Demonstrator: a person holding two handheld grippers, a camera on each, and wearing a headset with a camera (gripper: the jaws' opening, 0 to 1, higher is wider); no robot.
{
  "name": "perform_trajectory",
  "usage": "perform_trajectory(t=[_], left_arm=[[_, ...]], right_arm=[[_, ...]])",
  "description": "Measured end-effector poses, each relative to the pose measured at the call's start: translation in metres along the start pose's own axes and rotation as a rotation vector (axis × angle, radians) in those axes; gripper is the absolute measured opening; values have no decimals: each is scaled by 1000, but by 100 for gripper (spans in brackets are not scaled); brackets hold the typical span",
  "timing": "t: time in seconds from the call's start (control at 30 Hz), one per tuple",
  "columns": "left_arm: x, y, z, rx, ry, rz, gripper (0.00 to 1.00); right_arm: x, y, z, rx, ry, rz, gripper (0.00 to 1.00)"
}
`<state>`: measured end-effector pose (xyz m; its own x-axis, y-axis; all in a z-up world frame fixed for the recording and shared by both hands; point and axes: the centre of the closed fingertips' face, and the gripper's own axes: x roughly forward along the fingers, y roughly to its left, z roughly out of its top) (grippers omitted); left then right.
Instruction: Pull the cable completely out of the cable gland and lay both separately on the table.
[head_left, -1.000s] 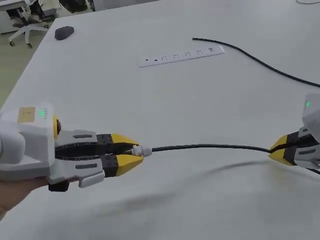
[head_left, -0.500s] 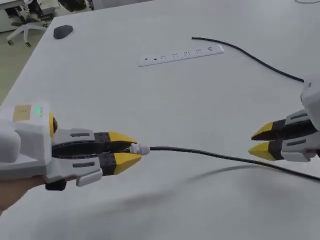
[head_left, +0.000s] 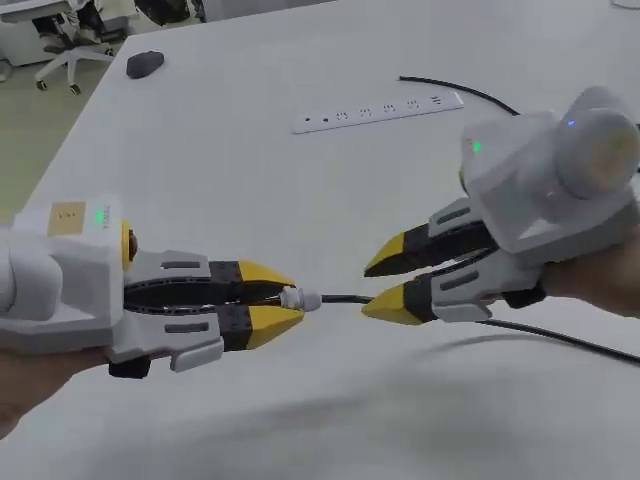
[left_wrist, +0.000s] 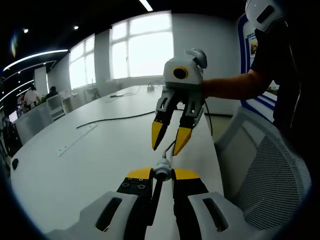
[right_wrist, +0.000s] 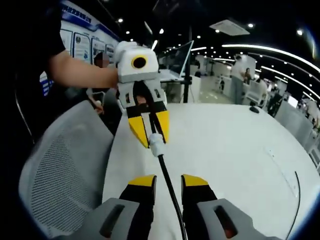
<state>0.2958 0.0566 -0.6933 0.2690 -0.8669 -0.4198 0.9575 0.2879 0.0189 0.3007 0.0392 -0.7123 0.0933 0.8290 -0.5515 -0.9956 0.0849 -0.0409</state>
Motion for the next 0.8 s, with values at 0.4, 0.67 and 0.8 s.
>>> perform_trajectory(t=[0.4,0.67,0.8], left_arm=[[-3,-4,-2,5,7,7,15],[-11,-4,-7,12,13,34,15],[-23,-3,-11,8,8,55,15]], right_arm=[[16,8,8,-36,15,40,1],[18,10,5,-39,49,22,0],[17,13,1,-48,65,20,0]])
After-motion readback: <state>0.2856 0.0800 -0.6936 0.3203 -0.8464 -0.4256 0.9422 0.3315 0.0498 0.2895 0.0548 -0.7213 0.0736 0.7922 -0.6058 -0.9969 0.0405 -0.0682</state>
